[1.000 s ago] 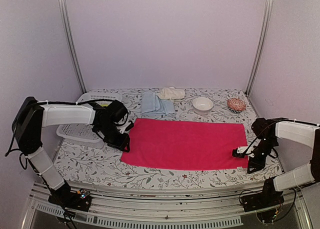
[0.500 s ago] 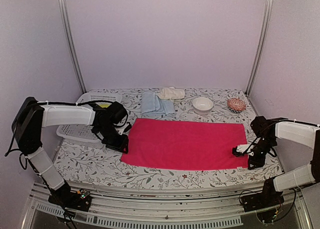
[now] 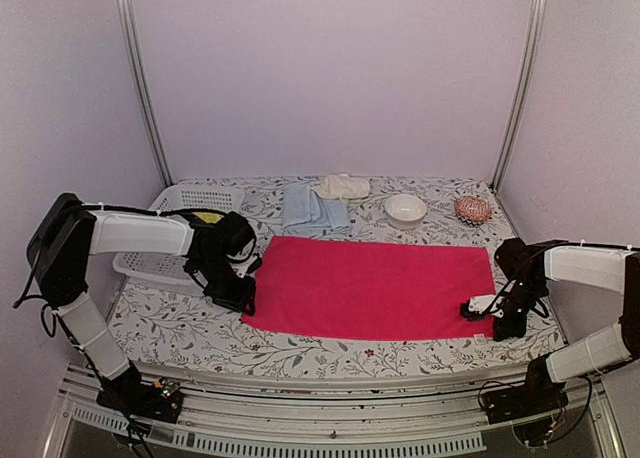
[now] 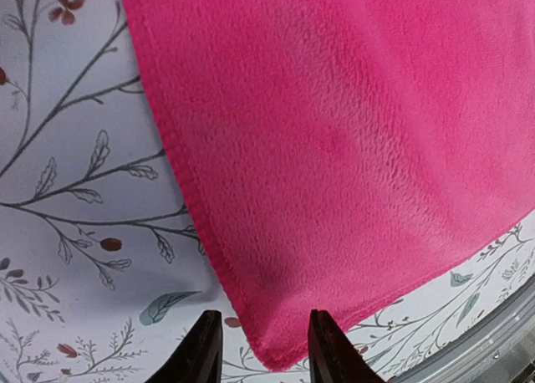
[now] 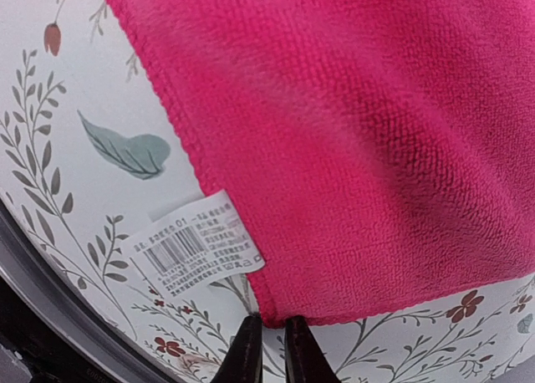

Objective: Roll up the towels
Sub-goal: Adjust the towel at the center of the board, then pick up the towel from the center of the board.

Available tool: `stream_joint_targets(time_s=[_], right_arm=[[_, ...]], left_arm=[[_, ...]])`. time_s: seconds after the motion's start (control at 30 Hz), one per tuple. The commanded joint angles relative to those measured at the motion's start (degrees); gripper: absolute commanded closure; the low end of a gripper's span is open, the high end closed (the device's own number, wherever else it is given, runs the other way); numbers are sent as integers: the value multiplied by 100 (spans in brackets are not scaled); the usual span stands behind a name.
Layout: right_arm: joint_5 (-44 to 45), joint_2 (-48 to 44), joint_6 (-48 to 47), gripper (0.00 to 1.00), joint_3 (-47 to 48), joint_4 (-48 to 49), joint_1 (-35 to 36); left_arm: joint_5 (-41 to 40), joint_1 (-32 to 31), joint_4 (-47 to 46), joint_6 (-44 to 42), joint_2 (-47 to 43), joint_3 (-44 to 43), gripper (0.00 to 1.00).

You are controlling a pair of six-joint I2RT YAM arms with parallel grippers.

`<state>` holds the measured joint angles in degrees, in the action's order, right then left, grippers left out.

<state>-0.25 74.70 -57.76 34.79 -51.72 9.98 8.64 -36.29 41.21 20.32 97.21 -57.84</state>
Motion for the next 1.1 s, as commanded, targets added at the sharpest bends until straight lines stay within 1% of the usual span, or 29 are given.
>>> stream_joint_targets(time_s=[0.0,0.07,0.1,0.17,0.2,0.27,0.33,0.37,0.6,0.67,0.8,0.93,1.0,1.07], right_arm=[[259,75,3,90,-206,135,39],[284,33,-30,94,-233,124,34],[290,28,-40,97,-242,115,38],[300,27,-90,97,-284,78,39],[324,14,-94,97,-325,64,35],[396,-69,-134,98,-430,-3,33],[443,-228,-214,98,-515,-126,38],[444,-326,-248,98,-542,-214,39],[698,-969,-623,97,-702,-748,-31],[778,-1093,-901,98,-704,-869,-113],[960,-1117,-1288,98,-701,-1052,-227],[1187,-902,-1467,97,-715,-1042,-311],[1248,-819,-1492,97,-677,-1050,-326],[1225,-819,-1508,92,-562,-1149,-330]], left_arm=[[156,-65,53,101,123,154,62],[105,-92,119,121,103,223,62],[100,-97,123,129,93,255,65],[127,-104,124,159,81,321,71],[147,-104,124,171,71,350,78],[198,-128,124,241,10,414,88],[235,-165,122,317,-102,488,97],[258,-184,119,364,-170,530,100],[431,-366,265,822,-831,888,100],[436,-484,364,956,-994,946,100],[549,-701,385,1261,-1221,1126,100],[706,-964,273,1387,-1180,1273,100],[789,-1074,311,1361,-1138,1284,93],[648,-1116,511,1326,-1160,1181,85]])
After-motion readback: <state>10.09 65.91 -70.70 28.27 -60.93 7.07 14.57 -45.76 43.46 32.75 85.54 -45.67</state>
